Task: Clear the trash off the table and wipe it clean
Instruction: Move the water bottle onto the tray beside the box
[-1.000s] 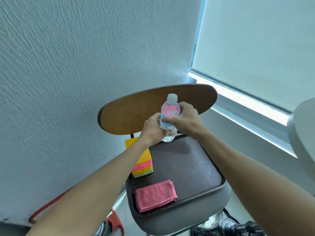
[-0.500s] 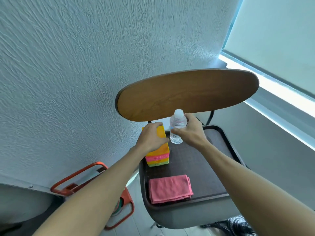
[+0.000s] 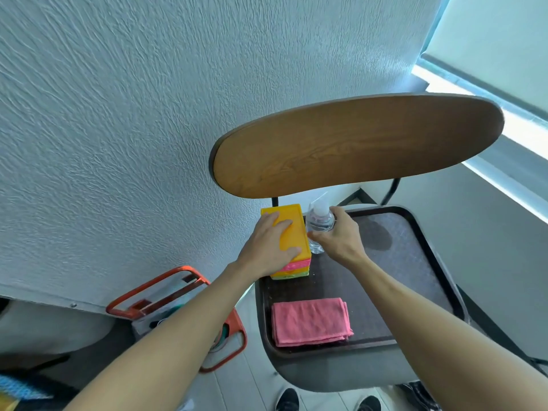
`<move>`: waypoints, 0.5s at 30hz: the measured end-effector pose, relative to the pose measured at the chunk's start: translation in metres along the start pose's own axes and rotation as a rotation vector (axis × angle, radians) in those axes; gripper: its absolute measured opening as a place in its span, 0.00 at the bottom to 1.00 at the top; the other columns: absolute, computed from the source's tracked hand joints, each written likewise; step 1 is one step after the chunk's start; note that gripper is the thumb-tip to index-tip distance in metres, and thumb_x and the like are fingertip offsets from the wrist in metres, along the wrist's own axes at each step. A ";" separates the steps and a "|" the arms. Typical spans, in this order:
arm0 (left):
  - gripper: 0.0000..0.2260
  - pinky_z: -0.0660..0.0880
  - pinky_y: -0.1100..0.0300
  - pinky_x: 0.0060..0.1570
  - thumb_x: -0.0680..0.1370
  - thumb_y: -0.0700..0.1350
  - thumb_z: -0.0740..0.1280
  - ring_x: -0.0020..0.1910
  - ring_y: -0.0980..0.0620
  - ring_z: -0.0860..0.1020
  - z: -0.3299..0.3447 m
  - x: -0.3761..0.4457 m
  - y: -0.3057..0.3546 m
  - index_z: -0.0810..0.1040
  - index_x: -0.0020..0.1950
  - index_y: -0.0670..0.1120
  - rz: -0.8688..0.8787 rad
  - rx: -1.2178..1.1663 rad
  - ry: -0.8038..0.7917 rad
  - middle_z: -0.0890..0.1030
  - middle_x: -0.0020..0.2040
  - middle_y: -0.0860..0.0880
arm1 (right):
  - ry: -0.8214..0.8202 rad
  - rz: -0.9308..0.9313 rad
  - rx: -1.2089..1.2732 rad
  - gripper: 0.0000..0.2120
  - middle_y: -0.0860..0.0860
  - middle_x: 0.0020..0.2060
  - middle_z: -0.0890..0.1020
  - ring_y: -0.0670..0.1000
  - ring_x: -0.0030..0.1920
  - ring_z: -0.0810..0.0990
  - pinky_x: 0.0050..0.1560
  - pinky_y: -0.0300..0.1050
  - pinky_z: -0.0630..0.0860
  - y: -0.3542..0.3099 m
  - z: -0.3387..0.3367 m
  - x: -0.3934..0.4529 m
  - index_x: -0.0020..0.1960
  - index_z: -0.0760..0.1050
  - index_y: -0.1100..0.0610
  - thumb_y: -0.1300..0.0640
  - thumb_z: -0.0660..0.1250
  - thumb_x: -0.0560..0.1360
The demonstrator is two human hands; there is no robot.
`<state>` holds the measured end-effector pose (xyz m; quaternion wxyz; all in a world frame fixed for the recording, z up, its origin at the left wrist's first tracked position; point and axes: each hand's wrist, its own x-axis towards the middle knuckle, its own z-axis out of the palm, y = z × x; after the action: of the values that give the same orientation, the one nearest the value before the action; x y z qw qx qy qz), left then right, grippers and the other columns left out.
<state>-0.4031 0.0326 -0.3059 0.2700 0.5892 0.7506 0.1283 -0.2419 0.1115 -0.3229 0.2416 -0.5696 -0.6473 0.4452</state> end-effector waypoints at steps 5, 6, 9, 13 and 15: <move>0.32 0.49 0.52 0.75 0.76 0.56 0.69 0.79 0.49 0.47 0.007 0.001 0.001 0.63 0.77 0.49 -0.015 -0.078 0.050 0.54 0.80 0.48 | 0.008 -0.031 0.037 0.28 0.48 0.55 0.80 0.50 0.56 0.80 0.55 0.43 0.73 0.015 0.000 0.000 0.64 0.72 0.54 0.59 0.77 0.68; 0.32 0.48 0.52 0.75 0.76 0.56 0.69 0.79 0.49 0.47 0.009 0.001 0.002 0.64 0.76 0.49 -0.015 -0.096 0.069 0.54 0.80 0.48 | -0.003 -0.033 0.050 0.31 0.48 0.57 0.80 0.48 0.57 0.79 0.56 0.43 0.73 0.019 0.000 -0.002 0.68 0.70 0.54 0.59 0.77 0.68; 0.30 0.48 0.54 0.75 0.76 0.55 0.69 0.79 0.50 0.47 0.016 0.000 0.002 0.65 0.75 0.49 -0.014 -0.142 0.118 0.55 0.79 0.48 | -0.039 0.003 0.085 0.35 0.44 0.58 0.77 0.43 0.56 0.76 0.54 0.35 0.70 0.029 0.003 -0.010 0.72 0.66 0.54 0.60 0.77 0.69; 0.27 0.48 0.54 0.75 0.77 0.55 0.68 0.79 0.50 0.46 0.022 0.001 0.000 0.66 0.74 0.50 -0.002 -0.162 0.149 0.54 0.80 0.49 | -0.002 0.045 0.056 0.26 0.44 0.54 0.79 0.47 0.57 0.79 0.58 0.44 0.74 0.046 0.012 -0.013 0.69 0.72 0.53 0.57 0.75 0.72; 0.27 0.48 0.53 0.75 0.77 0.56 0.67 0.79 0.50 0.46 0.024 0.002 -0.001 0.65 0.74 0.50 0.004 -0.160 0.149 0.54 0.80 0.49 | 0.018 0.054 0.062 0.24 0.45 0.52 0.81 0.47 0.54 0.80 0.61 0.50 0.77 0.048 0.016 -0.012 0.68 0.74 0.52 0.56 0.74 0.73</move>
<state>-0.3910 0.0313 -0.3266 0.2593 0.5563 0.7547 0.2318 -0.2268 0.0933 -0.3696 0.2528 -0.5830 -0.6156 0.4661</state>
